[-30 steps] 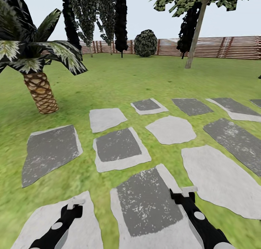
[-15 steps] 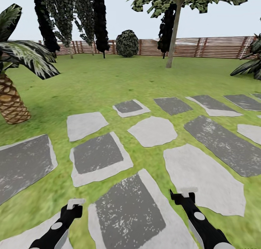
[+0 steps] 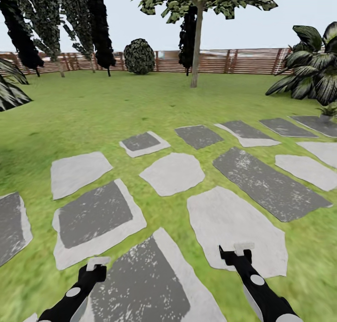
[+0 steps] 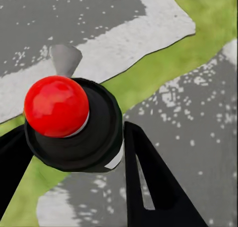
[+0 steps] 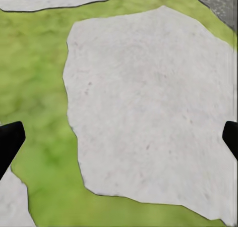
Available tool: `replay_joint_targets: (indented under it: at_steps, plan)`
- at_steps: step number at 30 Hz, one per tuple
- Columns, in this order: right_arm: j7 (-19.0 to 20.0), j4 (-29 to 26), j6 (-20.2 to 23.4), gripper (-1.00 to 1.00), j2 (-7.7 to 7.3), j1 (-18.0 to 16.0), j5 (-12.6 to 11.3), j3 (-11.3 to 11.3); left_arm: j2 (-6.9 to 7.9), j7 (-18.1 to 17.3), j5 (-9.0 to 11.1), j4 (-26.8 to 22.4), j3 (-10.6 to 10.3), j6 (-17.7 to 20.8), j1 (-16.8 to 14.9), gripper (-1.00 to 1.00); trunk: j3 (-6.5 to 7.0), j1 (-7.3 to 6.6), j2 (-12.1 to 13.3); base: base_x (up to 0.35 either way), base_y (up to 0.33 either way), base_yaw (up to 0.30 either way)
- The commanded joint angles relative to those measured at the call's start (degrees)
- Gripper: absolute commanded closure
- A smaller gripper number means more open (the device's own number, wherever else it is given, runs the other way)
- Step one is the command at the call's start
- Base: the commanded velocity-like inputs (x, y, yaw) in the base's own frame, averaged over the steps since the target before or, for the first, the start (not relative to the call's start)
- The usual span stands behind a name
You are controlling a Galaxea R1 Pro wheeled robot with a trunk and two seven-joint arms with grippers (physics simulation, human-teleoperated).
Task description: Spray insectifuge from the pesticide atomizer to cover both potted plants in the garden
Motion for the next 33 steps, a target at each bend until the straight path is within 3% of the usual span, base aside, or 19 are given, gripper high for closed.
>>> replay_joint_targets:
  at_steps: [1, 33]
  plan:
    - [0.02, 0.07, -0.17, -1.0, 0.0, -0.04, 0.3, -0.02, 0.0, -0.09, 0.14, 0.02, 0.08, -0.17, -0.02, 1.0, -0.04, 0.02, -0.01, 0.237, -0.207, -0.296]
    - [0.02, 0.16, -0.17, -1.0, 0.0, -0.04, 0.34, 0.01, -0.09, -0.09, 0.15, 0.02, 0.05, -0.17, -0.02, 1.0, -0.04, 0.02, -0.01, 0.241, -0.206, -0.3]
